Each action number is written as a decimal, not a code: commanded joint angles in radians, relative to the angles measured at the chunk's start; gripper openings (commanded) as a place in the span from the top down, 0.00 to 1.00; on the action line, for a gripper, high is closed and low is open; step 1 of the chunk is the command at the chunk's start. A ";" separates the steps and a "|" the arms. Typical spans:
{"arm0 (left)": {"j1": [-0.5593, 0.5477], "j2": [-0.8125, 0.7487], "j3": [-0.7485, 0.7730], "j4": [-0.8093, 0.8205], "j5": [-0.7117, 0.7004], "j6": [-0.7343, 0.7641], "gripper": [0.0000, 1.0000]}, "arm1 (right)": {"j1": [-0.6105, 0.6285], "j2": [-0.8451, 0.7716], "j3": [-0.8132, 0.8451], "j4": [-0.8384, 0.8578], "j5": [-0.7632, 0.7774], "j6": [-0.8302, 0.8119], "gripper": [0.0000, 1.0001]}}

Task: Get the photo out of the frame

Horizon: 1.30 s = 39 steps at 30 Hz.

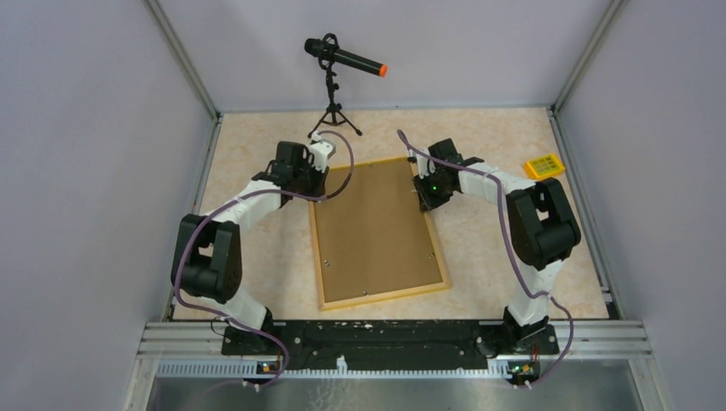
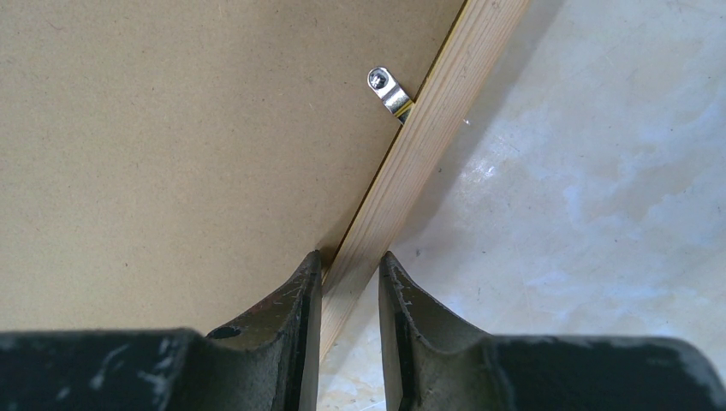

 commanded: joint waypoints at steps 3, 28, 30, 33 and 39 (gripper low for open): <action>-0.001 -0.020 -0.026 0.104 0.038 -0.045 1.00 | 0.008 0.094 -0.023 -0.067 0.021 -0.038 1.00; 0.130 -0.225 0.011 0.217 0.811 -0.913 1.00 | 0.233 -0.215 0.302 -0.102 -0.353 -0.189 0.22; 0.130 -0.236 -0.009 0.266 0.830 -0.956 0.99 | 0.271 -0.200 0.320 -0.088 -0.350 -0.167 0.22; 0.130 -0.245 -0.014 0.268 0.841 -0.961 0.97 | 0.291 -0.171 0.354 -0.080 -0.358 -0.147 0.25; 0.127 -0.256 -0.047 0.300 0.868 -0.987 0.97 | 0.310 -0.136 0.377 -0.074 -0.367 -0.142 0.61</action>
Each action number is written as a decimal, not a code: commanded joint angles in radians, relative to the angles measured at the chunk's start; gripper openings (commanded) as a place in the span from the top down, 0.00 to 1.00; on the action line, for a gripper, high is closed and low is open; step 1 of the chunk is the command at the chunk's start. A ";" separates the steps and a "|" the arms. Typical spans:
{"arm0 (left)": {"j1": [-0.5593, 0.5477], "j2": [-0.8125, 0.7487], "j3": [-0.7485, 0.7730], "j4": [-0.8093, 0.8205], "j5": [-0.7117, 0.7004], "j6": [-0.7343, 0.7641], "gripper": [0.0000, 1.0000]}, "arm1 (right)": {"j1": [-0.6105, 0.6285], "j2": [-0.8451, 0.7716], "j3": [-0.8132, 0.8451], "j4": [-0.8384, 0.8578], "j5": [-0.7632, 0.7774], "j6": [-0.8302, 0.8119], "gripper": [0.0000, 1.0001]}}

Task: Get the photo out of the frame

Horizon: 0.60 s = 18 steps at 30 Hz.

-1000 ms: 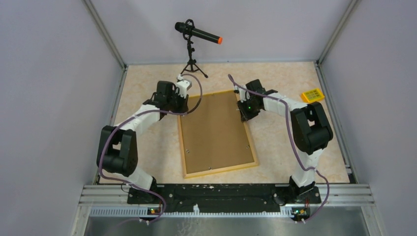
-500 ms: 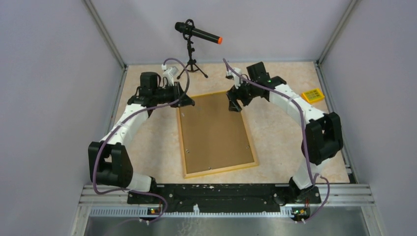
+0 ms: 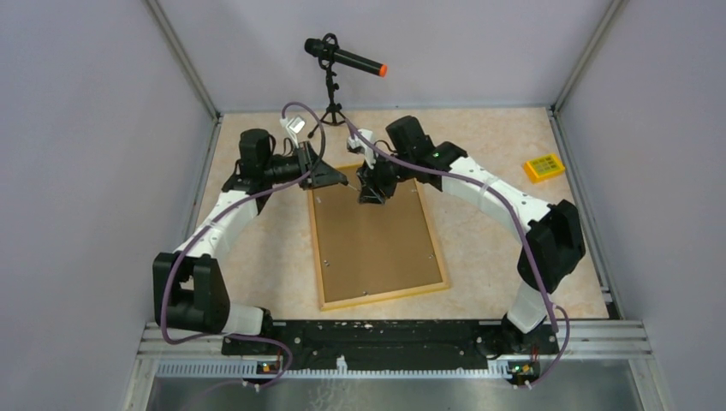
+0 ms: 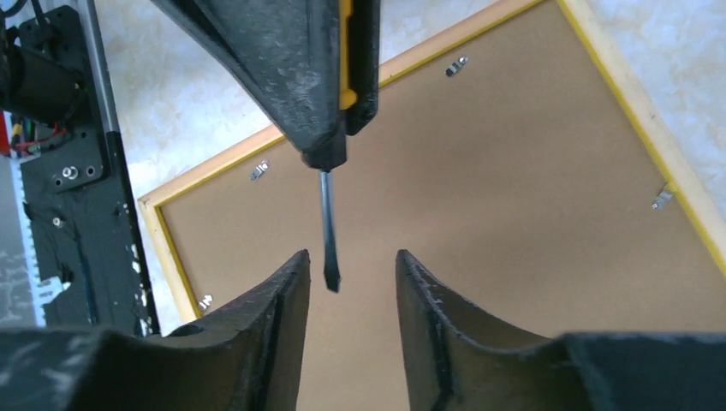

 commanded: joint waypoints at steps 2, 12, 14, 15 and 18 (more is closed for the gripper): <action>0.003 -0.049 -0.018 0.061 0.073 -0.017 0.97 | 0.008 0.016 0.066 0.025 -0.013 0.004 0.72; 0.005 -0.004 0.143 -0.367 0.136 0.376 0.47 | 0.008 -0.031 0.034 -0.071 -0.029 -0.139 1.00; 0.005 0.026 0.197 -0.474 0.150 0.457 0.46 | 0.008 -0.046 0.019 -0.083 -0.032 -0.169 1.00; 0.004 0.037 0.213 -0.501 0.158 0.478 0.45 | 0.007 -0.052 0.014 -0.090 -0.036 -0.180 1.00; 0.006 0.047 0.221 -0.525 0.168 0.500 0.43 | 0.008 -0.054 0.014 -0.111 -0.047 -0.202 1.00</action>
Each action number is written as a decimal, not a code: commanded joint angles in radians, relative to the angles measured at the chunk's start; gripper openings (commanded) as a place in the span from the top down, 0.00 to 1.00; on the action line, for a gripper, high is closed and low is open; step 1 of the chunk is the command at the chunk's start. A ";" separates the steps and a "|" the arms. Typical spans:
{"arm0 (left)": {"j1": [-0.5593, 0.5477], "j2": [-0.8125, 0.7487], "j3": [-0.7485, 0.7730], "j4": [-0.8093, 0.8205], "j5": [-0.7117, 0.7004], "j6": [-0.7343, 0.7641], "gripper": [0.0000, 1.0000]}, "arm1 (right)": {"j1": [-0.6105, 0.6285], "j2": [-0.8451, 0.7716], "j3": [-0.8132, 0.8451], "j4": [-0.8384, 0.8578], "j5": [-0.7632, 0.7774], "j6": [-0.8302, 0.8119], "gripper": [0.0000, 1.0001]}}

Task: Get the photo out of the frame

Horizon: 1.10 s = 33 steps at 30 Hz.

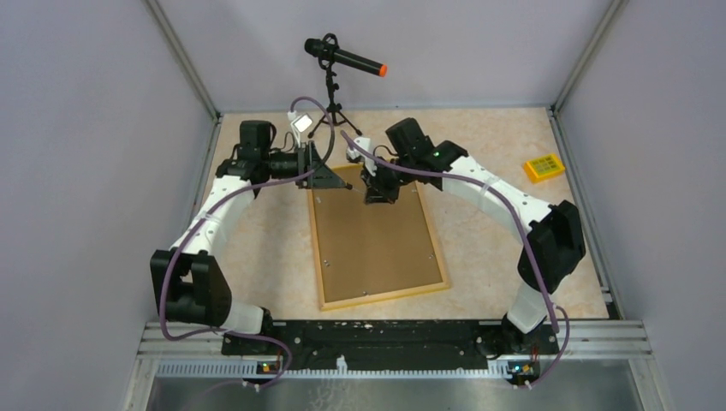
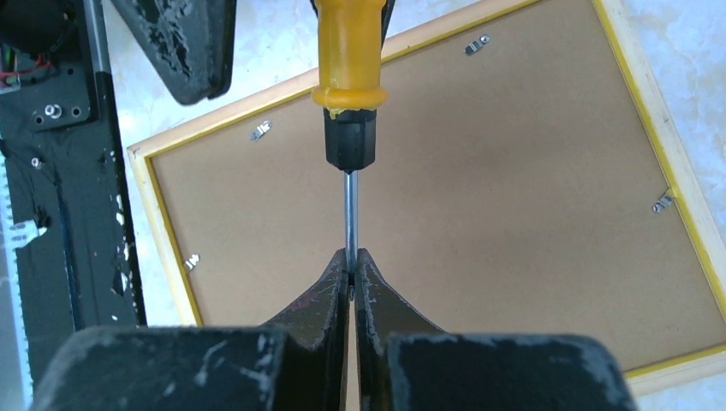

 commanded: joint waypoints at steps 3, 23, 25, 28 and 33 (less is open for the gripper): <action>0.001 0.020 0.044 -0.139 0.045 0.159 0.38 | 0.006 -0.073 -0.006 -0.046 -0.045 -0.092 1.00; 0.008 0.031 0.021 -0.242 0.069 0.251 0.46 | 0.012 -0.078 -0.024 -0.052 -0.048 -0.088 1.00; 0.006 0.025 0.011 -0.227 0.067 0.244 0.46 | 0.012 -0.075 -0.020 -0.056 -0.062 -0.087 1.00; 0.002 0.025 0.004 -0.208 0.066 0.241 0.46 | 0.012 -0.064 -0.008 -0.072 -0.094 -0.083 1.00; 0.002 0.024 0.001 -0.193 0.070 0.241 0.55 | 0.012 -0.046 0.010 -0.103 -0.124 -0.078 1.00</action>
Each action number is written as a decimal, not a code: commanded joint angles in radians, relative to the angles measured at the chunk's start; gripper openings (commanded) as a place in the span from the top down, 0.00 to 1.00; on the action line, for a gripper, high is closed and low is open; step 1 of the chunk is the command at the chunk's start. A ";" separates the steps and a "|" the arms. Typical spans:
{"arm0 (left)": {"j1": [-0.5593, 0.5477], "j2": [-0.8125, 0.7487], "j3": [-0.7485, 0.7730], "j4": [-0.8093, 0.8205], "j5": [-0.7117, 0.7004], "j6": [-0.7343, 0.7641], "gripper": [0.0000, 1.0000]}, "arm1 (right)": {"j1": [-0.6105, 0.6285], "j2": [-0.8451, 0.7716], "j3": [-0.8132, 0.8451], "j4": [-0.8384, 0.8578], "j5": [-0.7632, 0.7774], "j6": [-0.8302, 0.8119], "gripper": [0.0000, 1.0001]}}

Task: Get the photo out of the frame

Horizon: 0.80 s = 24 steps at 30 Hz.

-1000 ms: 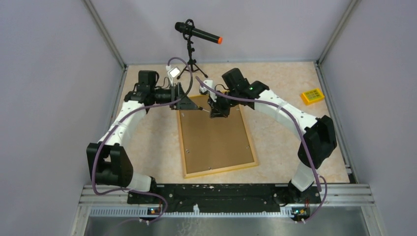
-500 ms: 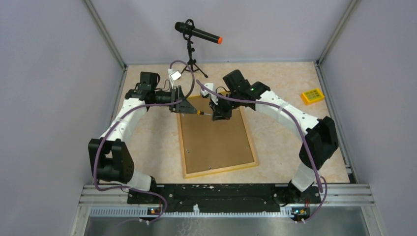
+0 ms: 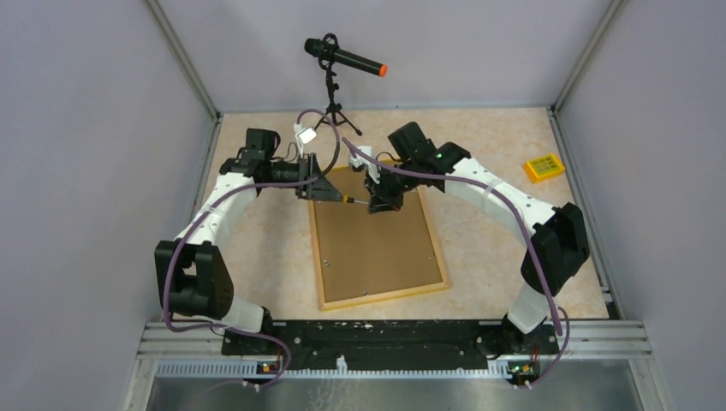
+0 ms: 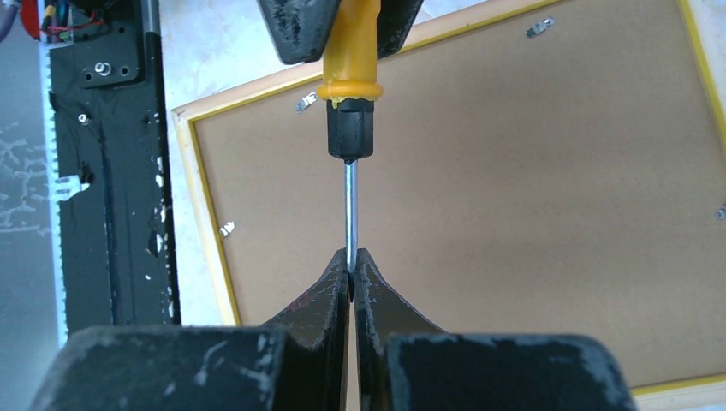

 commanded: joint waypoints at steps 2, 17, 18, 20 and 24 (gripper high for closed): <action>-0.004 -0.030 -0.013 0.045 0.032 0.018 0.61 | 0.011 -0.017 0.033 -0.015 -0.060 0.006 1.00; 0.180 -0.090 -0.090 0.062 -0.238 0.056 1.00 | -0.169 -0.002 -0.057 -0.023 0.023 0.146 0.35; 0.201 -0.081 -0.097 0.061 -0.262 0.075 1.00 | -0.192 0.003 -0.076 -0.022 0.041 0.154 0.35; 0.242 -0.062 -0.113 0.055 -0.294 0.104 1.00 | -0.224 0.008 -0.125 -0.008 0.106 0.172 0.36; 0.301 -0.025 -0.170 0.111 -0.335 0.112 1.00 | -0.269 0.019 -0.223 0.038 0.219 0.197 0.36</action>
